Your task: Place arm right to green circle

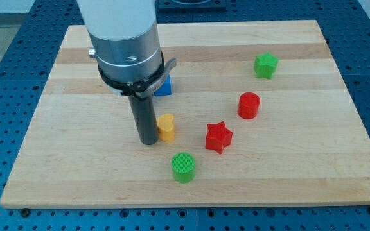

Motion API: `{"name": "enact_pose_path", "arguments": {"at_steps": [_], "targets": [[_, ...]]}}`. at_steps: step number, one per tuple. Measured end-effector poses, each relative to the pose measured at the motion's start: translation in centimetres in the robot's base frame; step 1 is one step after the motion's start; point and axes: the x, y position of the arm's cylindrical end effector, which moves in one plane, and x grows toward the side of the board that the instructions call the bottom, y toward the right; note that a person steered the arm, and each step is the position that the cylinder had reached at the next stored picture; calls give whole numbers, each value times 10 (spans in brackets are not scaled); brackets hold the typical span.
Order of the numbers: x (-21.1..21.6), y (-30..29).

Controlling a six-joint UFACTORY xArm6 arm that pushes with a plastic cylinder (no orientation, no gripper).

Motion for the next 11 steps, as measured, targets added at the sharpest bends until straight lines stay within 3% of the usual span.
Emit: {"name": "enact_pose_path", "arguments": {"at_steps": [1,4,5,7,9,11], "targets": [[1,1],[88,-12],[107,13],[108,62],[79,101],[79,93]]}}
